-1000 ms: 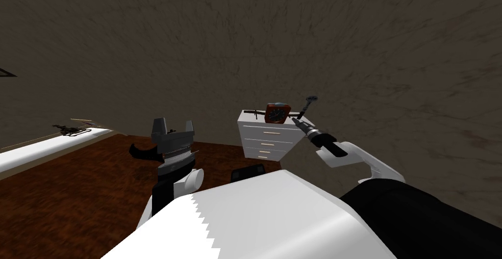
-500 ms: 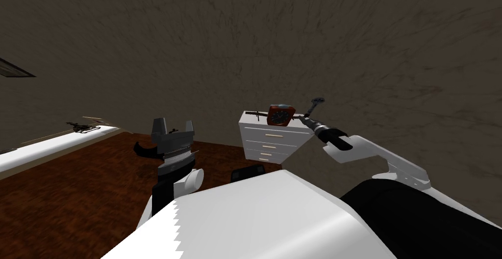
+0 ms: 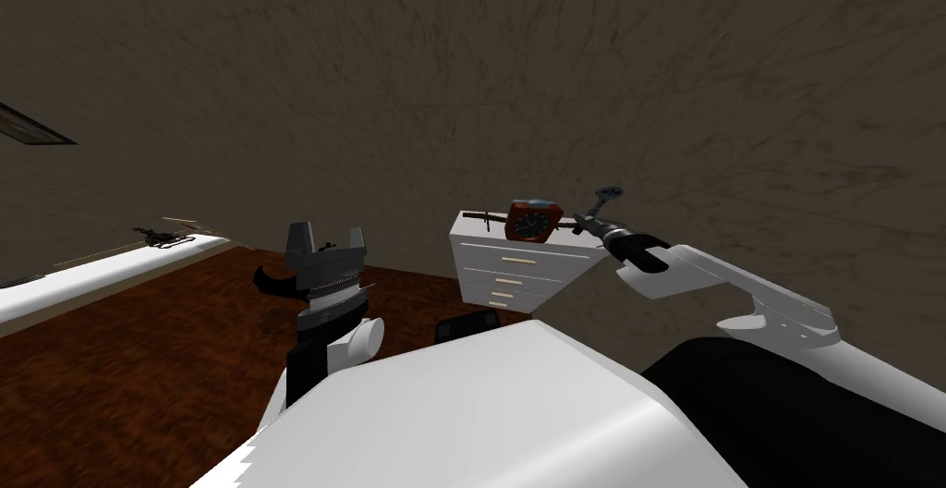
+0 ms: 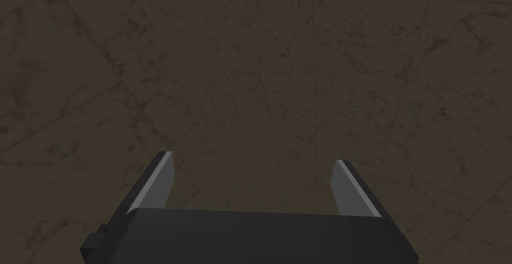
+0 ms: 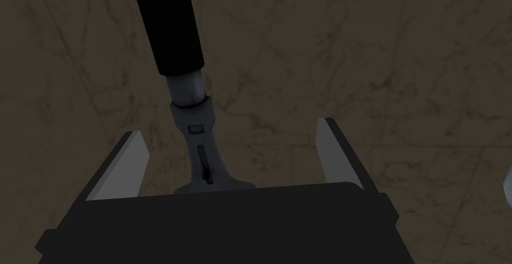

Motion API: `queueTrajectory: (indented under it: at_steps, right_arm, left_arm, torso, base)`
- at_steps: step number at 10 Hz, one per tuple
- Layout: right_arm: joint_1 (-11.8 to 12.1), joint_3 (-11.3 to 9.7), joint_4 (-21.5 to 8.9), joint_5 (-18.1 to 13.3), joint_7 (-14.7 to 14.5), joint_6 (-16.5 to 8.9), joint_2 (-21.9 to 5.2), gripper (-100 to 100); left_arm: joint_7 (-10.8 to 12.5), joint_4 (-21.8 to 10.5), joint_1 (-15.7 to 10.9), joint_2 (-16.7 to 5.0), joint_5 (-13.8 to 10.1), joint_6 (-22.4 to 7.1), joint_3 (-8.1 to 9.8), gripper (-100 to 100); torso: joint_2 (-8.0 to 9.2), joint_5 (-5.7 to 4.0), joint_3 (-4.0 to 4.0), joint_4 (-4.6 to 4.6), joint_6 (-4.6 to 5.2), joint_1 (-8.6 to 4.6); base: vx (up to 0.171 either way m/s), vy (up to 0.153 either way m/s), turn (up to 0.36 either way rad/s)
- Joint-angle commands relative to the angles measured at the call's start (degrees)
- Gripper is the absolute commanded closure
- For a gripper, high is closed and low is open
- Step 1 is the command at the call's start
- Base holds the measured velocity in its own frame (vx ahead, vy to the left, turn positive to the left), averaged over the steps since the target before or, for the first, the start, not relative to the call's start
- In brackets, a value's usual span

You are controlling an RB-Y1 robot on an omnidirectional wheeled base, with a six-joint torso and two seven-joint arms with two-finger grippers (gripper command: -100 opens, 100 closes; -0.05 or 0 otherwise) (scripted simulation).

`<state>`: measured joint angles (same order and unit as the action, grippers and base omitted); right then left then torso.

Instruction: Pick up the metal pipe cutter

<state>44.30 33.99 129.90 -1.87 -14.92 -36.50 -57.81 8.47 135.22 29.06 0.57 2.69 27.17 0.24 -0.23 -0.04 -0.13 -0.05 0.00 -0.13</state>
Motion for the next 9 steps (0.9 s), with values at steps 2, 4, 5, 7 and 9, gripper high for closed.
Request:
queueTrajectory:
  at_steps: [2, 4, 5, 7, 9]
  right_arm:
    - [0.2, 0.8, -0.7, -0.5, -0.3, -0.9, -0.6, -100]
    - [-2.7, -2.0, -3.7, -3.1, 0.5, 1.8, -0.1, -100]
    - [-4.1, -3.3, -5.4, -3.1, 0.5, 3.3, -0.1, -100]
    - [-7.8, -5.1, -8.5, -3.1, 0.5, 3.9, -0.1, -100]
    - [-10.7, -5.1, -11.9, -3.1, 0.5, 3.9, -0.1, -100]
  left_arm:
    - [0.0, 0.0, 0.0, 0.0, 0.0, 0.0, 0.0, 0]
    - [0.0, 0.0, 0.0, 0.0, 0.0, 0.0, 0.0, 0]
    - [0.0, 0.0, 0.0, 0.0, 0.0, 0.0, -0.01, 0]
    - [0.0, 0.0, 0.0, 0.0, 0.0, 0.0, -0.01, 0]
    - [0.0, 0.0, 0.0, 0.0, 0.0, 0.0, 0.0, 0]
  torso:
    - [-0.03, -0.03, -0.02, -0.01, 0.0, -0.1]
    - [0.16, 0.0, 0.09, 0.03, 0.01, 0.07]
    - [0.4, 0.02, 0.22, 0.08, 0.02, 0.21]
    - [0.45, 0.03, 0.26, 0.11, 0.01, 0.22]
    - [0.25, 0.02, 0.15, 0.06, 0.01, 0.13]
  base:
    - [0.05, -0.046, 0.011]
    - [-0.032, 0.015, -0.017]
    - [-0.098, 0.04, -0.036]
    - [-0.031, 0.02, 0.001]
    - [0.004, -0.002, 0.0]
